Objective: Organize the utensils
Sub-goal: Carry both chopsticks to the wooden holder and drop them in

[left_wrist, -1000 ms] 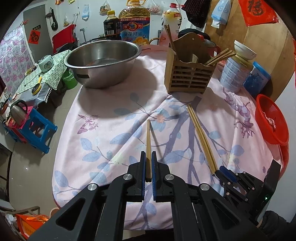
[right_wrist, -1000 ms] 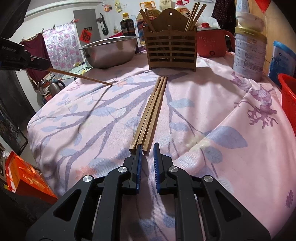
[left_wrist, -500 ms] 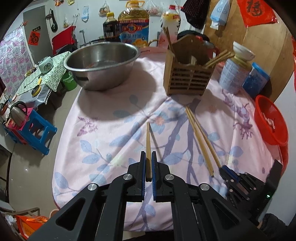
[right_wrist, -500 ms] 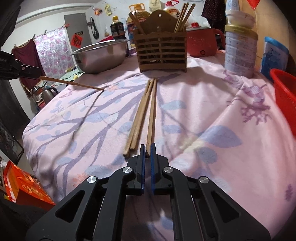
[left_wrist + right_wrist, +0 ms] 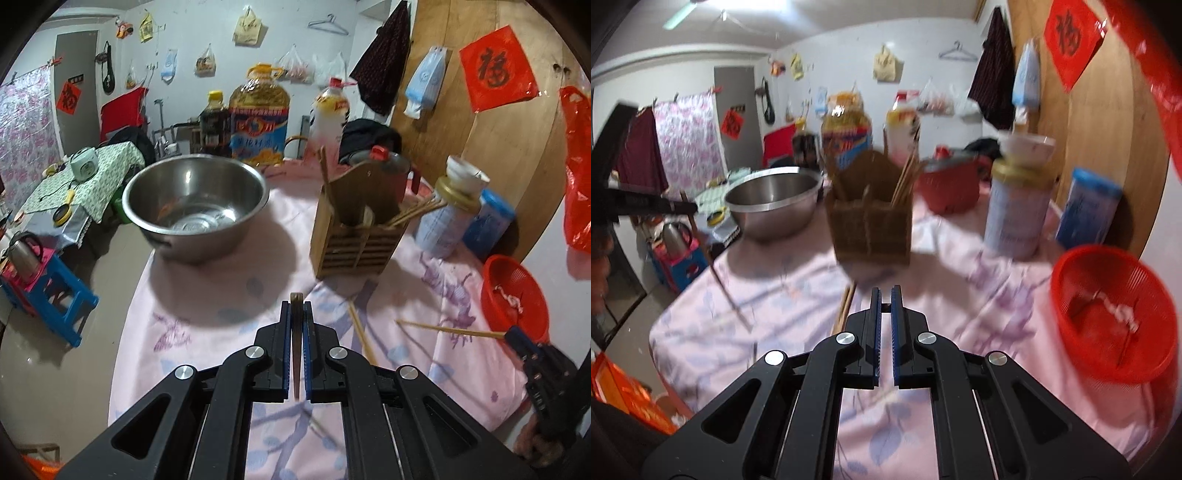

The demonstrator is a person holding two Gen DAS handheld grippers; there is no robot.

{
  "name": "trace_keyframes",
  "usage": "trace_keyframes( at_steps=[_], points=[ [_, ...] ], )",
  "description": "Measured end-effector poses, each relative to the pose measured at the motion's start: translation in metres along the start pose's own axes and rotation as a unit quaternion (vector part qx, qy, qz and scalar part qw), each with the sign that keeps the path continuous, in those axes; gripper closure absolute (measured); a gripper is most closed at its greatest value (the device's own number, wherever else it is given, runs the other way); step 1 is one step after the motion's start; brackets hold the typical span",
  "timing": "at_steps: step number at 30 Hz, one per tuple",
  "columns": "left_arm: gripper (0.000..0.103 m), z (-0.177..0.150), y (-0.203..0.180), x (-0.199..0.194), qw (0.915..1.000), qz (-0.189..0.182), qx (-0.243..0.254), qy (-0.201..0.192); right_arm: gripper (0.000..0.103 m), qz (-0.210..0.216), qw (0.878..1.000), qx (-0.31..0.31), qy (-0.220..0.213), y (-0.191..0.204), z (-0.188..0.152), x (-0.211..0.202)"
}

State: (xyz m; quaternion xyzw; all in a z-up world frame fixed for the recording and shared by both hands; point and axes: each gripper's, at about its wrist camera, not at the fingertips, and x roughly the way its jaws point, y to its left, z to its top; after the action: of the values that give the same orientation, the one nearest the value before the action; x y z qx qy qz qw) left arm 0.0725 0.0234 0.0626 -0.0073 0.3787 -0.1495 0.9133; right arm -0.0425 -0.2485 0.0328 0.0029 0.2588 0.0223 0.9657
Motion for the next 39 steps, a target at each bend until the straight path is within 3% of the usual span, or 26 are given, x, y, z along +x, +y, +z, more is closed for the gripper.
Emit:
trace_keyframes(
  at_steps=[8,14,22,33,39],
  points=[
    [0.097,0.011,0.000,0.008,0.9991,-0.032,0.025,-0.012,0.097,-0.017,1.000,0.009,0.001,0.008,0.028,0.000],
    [0.097,0.020,-0.001,0.015,0.9987,-0.040,0.024,-0.019,0.097,-0.009,1.000,-0.019,0.007,0.014,0.043,0.005],
    [0.097,0.052,-0.014,0.018,0.9987,-0.029,-0.005,-0.042,0.097,0.047,0.998,-0.031,-0.006,-0.005,0.081,0.021],
    [0.097,0.146,-0.057,0.007,0.9950,-0.026,0.017,-0.095,0.097,0.122,0.990,-0.031,-0.067,-0.025,0.168,0.041],
    [0.097,0.191,-0.078,0.019,0.9922,-0.033,0.034,-0.115,0.097,0.133,0.985,-0.031,-0.105,-0.026,0.210,0.055]
  ],
)
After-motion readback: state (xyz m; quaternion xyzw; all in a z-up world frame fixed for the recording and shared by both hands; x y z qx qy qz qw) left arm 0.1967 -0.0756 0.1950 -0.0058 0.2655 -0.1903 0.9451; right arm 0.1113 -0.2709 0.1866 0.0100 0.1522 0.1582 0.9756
